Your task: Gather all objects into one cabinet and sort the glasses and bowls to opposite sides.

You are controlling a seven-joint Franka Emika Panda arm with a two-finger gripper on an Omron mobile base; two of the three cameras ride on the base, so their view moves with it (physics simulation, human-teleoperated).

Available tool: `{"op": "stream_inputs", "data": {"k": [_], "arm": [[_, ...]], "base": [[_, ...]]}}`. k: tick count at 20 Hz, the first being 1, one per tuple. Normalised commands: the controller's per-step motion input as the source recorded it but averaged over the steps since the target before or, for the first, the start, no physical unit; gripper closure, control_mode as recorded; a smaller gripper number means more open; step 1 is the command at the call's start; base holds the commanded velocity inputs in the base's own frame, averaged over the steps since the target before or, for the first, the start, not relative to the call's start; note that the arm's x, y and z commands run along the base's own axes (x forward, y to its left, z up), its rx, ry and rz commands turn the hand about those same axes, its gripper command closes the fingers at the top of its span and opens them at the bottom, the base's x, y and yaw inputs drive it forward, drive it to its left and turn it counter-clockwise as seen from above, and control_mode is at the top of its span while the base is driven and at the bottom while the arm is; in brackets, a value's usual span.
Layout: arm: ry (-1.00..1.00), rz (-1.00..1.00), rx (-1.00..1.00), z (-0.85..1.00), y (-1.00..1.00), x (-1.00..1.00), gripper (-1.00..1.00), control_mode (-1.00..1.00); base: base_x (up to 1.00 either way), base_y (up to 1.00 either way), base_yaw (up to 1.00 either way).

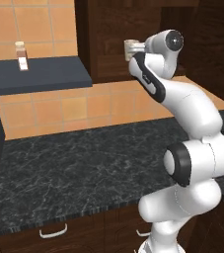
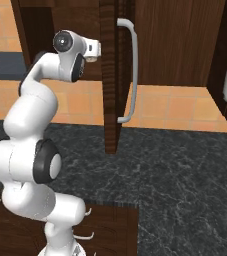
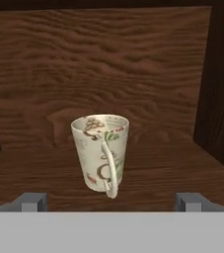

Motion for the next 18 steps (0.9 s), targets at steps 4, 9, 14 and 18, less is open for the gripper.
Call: {"op": "stream_inputs", "data": {"k": [4, 9, 14, 18], "arm": [[0.00, 0.00, 0.00, -0.10, 0.00, 0.32, -1.00, -1.00], [0.00, 0.00, 0.00, -0.07, 0.00, 0.26, -1.00, -1.00], [0.00, 0.00, 0.00, 0.00, 0.00, 0.19, -1.00, -1.00], [0.00, 0.00, 0.00, -0.04, 0.01, 0.25, -1.00, -1.00]], "base": [[0.00, 0.00, 0.00], [0.00, 0.00, 0.00], [0.00, 0.00, 0.00], [0.00, 0.00, 0.00]]}}
